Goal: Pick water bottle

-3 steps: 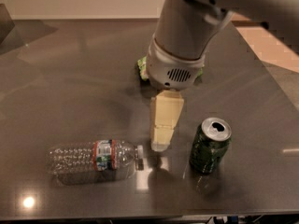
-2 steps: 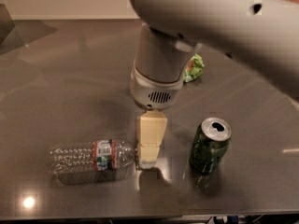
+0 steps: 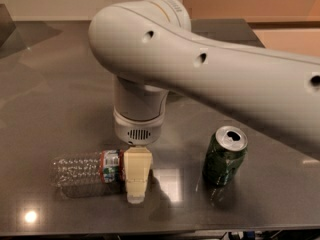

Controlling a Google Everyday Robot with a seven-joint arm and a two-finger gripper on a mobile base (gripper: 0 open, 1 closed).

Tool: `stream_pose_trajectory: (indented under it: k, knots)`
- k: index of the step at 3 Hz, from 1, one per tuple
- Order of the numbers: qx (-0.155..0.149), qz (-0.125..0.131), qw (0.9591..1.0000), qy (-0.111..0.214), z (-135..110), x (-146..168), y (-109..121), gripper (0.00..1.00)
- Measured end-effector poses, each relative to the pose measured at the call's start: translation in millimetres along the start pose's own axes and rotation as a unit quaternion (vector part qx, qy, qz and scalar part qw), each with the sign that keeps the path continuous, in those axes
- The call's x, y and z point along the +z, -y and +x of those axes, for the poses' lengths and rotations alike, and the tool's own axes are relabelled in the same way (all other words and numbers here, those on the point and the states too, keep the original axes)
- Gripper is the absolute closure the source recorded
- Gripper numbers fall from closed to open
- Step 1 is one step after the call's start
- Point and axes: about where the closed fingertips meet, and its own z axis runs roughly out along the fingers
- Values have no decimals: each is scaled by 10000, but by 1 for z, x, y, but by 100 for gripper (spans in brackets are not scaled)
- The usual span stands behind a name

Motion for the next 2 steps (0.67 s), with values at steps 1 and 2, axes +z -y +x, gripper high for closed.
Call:
stream_pose_trajectory:
  k: [1, 2]
  knots:
    - [152, -10, 9998, -121, -12, 9, -8, 0]
    - [272, 54, 9995, -126, -19, 11, -11, 18]
